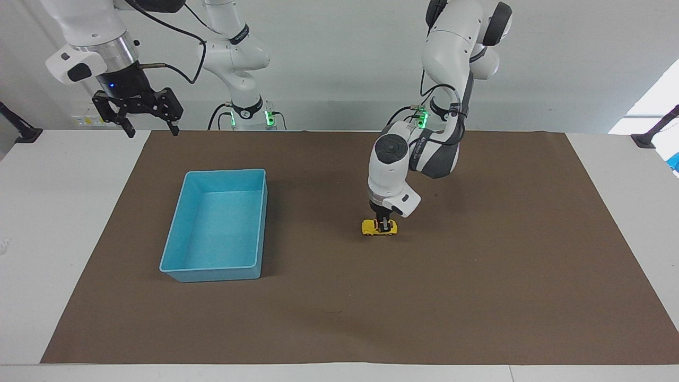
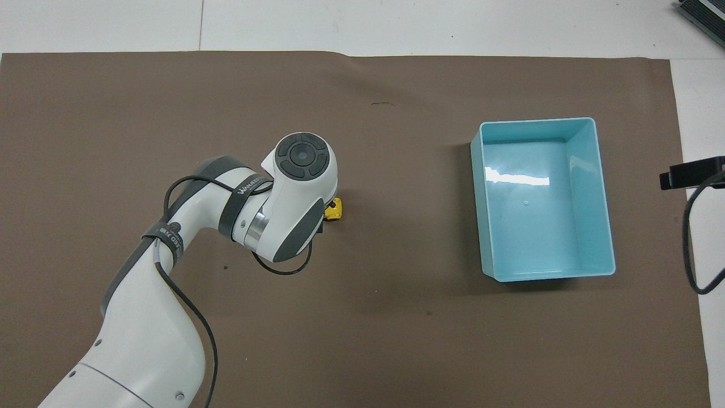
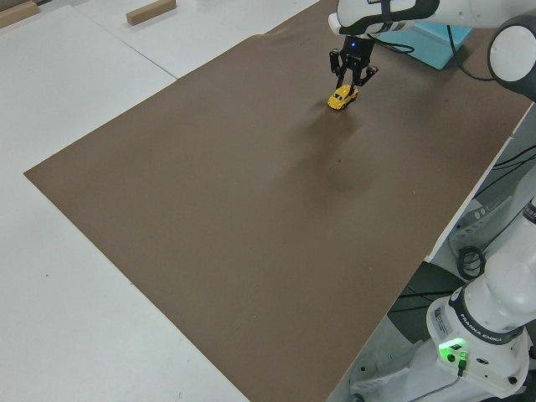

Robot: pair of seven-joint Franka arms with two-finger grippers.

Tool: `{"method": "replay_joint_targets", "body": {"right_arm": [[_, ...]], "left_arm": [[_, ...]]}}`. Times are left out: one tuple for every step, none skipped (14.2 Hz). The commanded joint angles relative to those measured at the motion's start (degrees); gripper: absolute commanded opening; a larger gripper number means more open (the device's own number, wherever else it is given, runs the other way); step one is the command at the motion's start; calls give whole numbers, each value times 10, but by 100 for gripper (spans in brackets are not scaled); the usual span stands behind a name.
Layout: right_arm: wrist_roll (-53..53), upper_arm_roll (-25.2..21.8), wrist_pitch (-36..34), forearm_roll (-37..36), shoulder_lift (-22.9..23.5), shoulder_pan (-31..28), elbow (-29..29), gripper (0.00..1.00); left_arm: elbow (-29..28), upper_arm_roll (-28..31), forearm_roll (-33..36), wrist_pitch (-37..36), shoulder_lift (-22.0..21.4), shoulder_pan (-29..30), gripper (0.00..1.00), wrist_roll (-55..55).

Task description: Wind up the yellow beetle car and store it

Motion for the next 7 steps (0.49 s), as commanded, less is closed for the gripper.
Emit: {"method": "replay_joint_targets", "body": {"right_arm": [[10, -3, -6, -2, -6, 2, -7, 100], [10, -3, -6, -2, -6, 2, -7, 100], [11, -3, -6, -3, -7, 2, -7, 100], [10, -3, -6, -2, -6, 2, -7, 100], [10, -3, -6, -2, -6, 2, -7, 100], [10, -3, -7, -3, -7, 2, -7, 100], [10, -3, -10, -2, -7, 2, -7, 100]], "left_arm": [[-40, 9, 16, 8, 5, 15, 34, 20], [-44, 10, 21, 6, 5, 16, 34, 21], [-46, 10, 22, 5, 4, 20, 35, 22], [-47, 10, 22, 5, 4, 21, 35, 24], [-50, 10, 22, 5, 3, 25, 36, 24], [-52, 10, 27, 5, 3, 27, 36, 24], [-52, 10, 30, 4, 1, 27, 37, 24]]}}
